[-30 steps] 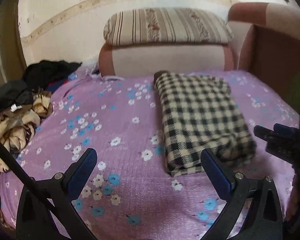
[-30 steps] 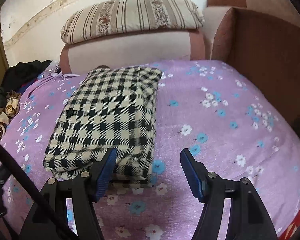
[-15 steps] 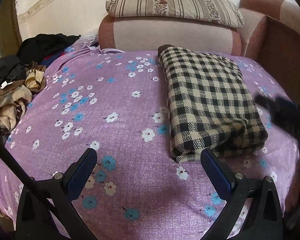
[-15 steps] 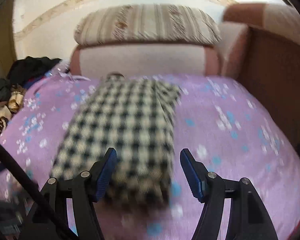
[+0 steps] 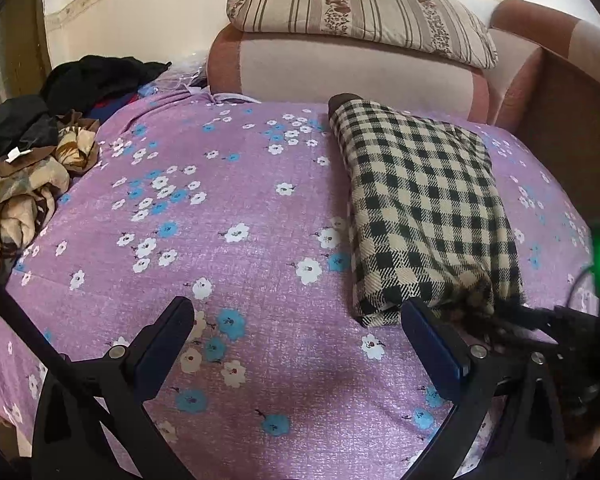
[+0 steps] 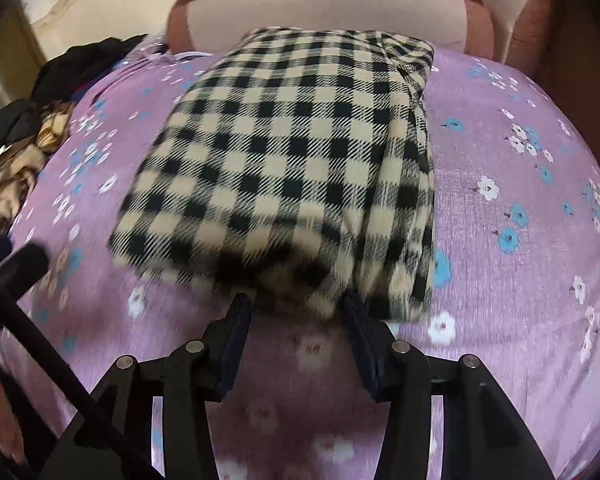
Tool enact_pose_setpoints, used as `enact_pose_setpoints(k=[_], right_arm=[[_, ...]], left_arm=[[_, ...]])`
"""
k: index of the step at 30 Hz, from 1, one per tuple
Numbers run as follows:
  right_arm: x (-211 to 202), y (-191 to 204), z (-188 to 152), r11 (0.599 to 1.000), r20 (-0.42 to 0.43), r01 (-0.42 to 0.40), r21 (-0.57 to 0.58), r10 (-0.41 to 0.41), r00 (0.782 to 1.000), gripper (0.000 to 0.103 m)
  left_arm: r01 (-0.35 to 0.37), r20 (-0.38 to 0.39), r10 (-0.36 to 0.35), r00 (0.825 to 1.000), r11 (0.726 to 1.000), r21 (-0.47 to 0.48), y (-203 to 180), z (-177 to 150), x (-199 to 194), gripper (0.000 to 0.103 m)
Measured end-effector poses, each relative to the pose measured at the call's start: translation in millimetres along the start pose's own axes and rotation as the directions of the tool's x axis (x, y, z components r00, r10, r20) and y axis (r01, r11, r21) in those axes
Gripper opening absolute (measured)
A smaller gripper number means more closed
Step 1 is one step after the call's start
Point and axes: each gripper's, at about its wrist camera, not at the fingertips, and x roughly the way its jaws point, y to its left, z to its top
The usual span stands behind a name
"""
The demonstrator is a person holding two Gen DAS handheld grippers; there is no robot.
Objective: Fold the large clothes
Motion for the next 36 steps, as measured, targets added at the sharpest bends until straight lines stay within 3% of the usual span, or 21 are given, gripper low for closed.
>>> enact_pose_setpoints(k=[3,8,14,18,24,28,36], right_arm=[[-16,-8,3,1.0,0.059,-0.011,0.014,0.01,0.998,0.052],[-43,-39,10,0.987,0.175,0.1,0.129,-0.122,0.977,0.057],[-58,-64,14,0.959,0.208,0.175,0.223,-0.222,0.953,0.062],[-62,-58,7,0.965,0.207,0.178,0.193,-0.217,0.954,0.063],[-71,-36,-18,0.958,0.246,0.259,0.125,-0.282,0.927,0.07],[-66,-29,-25,0.965,0.228,0.241,0.103,-0.259,0.939,0.07],[-56,-22,-21,0.955,0.235,0.292,0.053,-0.296,0.926,0.07]], left_arm=[[-0.006,0.012,0.006,1.0,1.0,0.018,-5,-2,-2,0.103],[0.0,0.007,0.0,1.0,0.998,0.066,-18,-7,-2,0.103],[0.027,-0.025,-0.026,0.999,0.998,0.058,-26,-7,5,0.103],[0.028,-0.023,-0.026,0.999,0.996,0.08,-33,-13,3,0.103],[0.072,-0.065,-0.066,0.996,0.994,0.088,-36,-15,6,0.103],[0.088,-0.095,-0.082,0.992,0.994,0.064,-34,-16,10,0.103],[0.091,-0.108,-0.083,0.991,0.993,0.072,-37,-21,13,0.103]])
